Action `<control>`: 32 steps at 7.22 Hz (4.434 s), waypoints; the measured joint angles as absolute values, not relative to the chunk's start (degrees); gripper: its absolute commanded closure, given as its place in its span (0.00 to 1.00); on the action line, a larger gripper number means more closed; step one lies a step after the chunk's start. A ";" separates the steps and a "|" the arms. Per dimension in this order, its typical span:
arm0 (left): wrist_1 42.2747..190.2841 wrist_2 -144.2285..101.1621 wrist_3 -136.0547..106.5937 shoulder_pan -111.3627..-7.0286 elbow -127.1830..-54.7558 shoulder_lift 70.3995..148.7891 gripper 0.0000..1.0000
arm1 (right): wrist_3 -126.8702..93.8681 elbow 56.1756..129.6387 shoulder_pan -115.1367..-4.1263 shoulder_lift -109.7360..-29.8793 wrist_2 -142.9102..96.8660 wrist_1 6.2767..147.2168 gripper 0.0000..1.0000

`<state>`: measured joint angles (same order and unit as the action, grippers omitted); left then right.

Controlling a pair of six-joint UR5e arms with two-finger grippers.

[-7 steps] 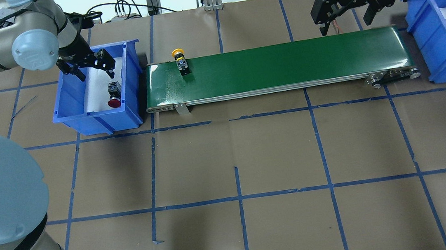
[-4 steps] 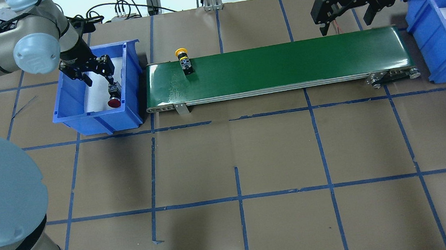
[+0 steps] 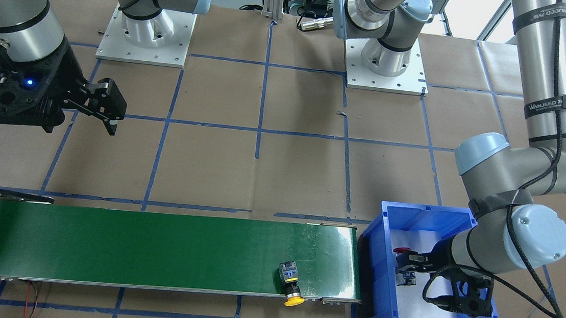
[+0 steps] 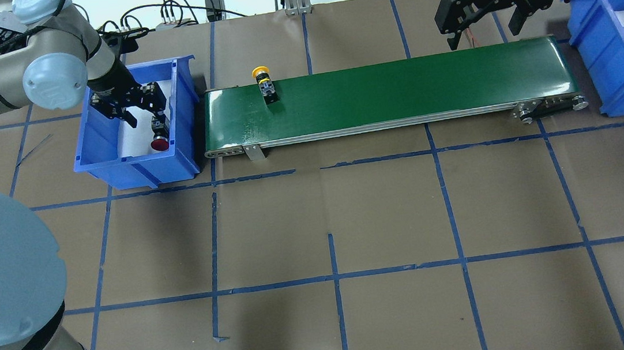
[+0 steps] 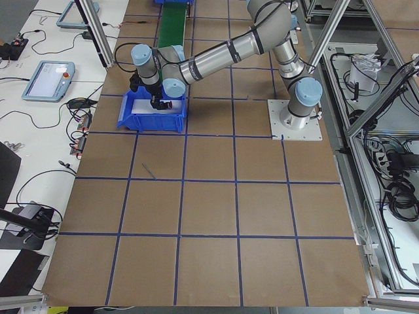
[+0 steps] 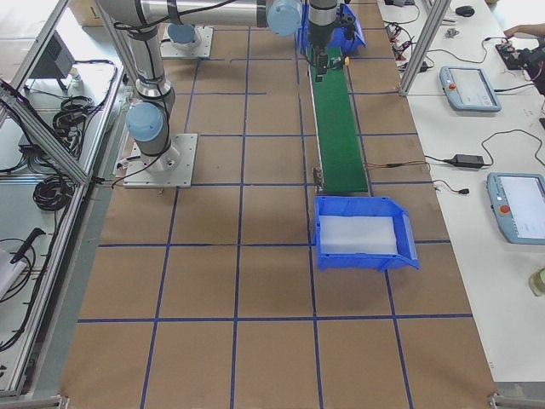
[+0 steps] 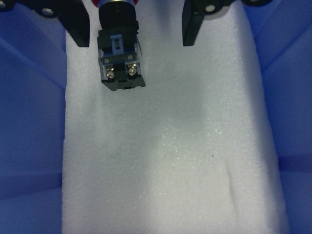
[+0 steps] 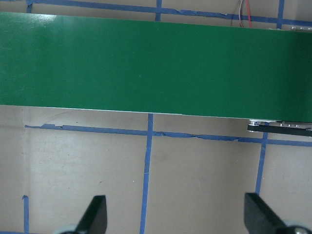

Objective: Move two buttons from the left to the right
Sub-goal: 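Lower the left gripper and grasp the red-capped button, then carry the red button onto the conveyor while the right gripper reaches for the yellow button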

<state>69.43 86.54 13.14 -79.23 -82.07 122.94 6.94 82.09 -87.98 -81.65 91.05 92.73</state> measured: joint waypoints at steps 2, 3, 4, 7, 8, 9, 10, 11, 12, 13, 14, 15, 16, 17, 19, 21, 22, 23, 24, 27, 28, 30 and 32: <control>69.42 86.41 12.89 -79.27 -82.15 123.17 0.28 | 6.94 82.09 -87.98 -81.65 91.05 92.72 0.00; 69.36 86.40 12.90 -79.23 -82.13 123.39 0.28 | 6.94 82.09 -87.98 -81.65 91.05 92.72 0.00; 69.30 86.40 12.93 -79.15 -82.07 123.64 0.28 | 6.94 82.09 -87.98 -81.64 91.06 92.72 0.00; 69.19 86.45 12.95 -79.02 -82.05 124.07 0.31 | 6.94 82.09 -87.98 -81.61 91.05 92.73 0.00; 69.05 86.47 12.93 -79.02 -82.06 124.29 0.31 | 6.95 82.09 -87.98 -81.63 91.05 92.72 0.00; 68.96 86.46 12.90 -79.02 -82.08 124.49 0.31 | 6.94 82.11 -87.98 -81.67 91.05 92.72 0.00; 68.93 86.43 12.87 -79.01 -82.09 124.60 0.31 | 6.94 82.14 -87.98 -81.69 91.05 92.72 0.00; 68.91 86.41 12.85 -79.01 -82.09 124.66 0.39 | 6.94 82.16 -87.98 -81.65 91.08 92.72 0.00; 68.91 86.40 12.84 -79.01 -82.09 124.69 0.59 | 6.94 82.20 -87.98 -81.60 91.11 92.71 0.00; 68.91 86.40 12.83 -79.01 -82.09 124.78 0.82 | 6.94 82.55 -87.98 -81.71 91.13 92.68 0.00; 68.91 86.31 12.81 -79.05 -82.05 124.90 0.87 | 6.96 83.57 -87.97 -82.01 91.12 92.85 0.00; 68.89 85.98 12.65 -79.14 -81.91 125.00 0.88 | 7.00 84.89 -87.93 -82.38 91.06 93.22 0.00; 68.85 85.56 12.39 -79.19 -81.63 125.04 0.88 | 7.01 85.70 -87.92 -82.77 90.99 93.47 0.00; 68.85 85.39 12.23 -79.20 -81.18 124.86 0.88 | 6.99 86.04 -87.92 -82.96 90.84 93.61 0.00; 69.76 85.58 12.14 -79.23 -80.30 123.29 0.88 | 7.02 86.19 -87.92 -83.10 90.54 93.68 0.00; 72.62 85.79 11.99 -79.19 -80.07 119.35 0.88 | 6.93 86.17 -87.97 -83.14 90.56 94.01 0.00; 73.52 86.01 11.33 -79.30 -80.09 117.76 0.88 | 6.75 86.15 -87.97 -82.97 90.53 94.75 0.00; 74.04 86.14 10.39 -79.48 -80.07 116.15 0.88 | 6.46 86.15 -88.09 -82.51 90.44 95.85 0.00; 74.81 86.17 9.29 -79.70 -80.02 114.17 0.88 | 6.18 86.16 -88.64 -81.39 90.32 97.70 0.00; 76.02 86.02 1.30 -83.97 -79.85 111.07 0.88 | 4.20 85.49 -94.58 -72.53 90.06 110.16 0.00; 75.03 85.94 -1.75 -86.34 -79.95 111.50 0.88 | 3.28 85.07 -96.52 -69.48 89.96 113.40 0.00; 71.30 85.70 -5.25 -89.43 -80.53 114.49 0.85 | 1.65 83.20 -99.40 -64.43 89.85 117.18 0.00; 67.43 85.70 -7.12 -91.75 -80.88 118.13 0.61 | -2.81 80.33 -101.49 -60.71 89.42 117.94 0.00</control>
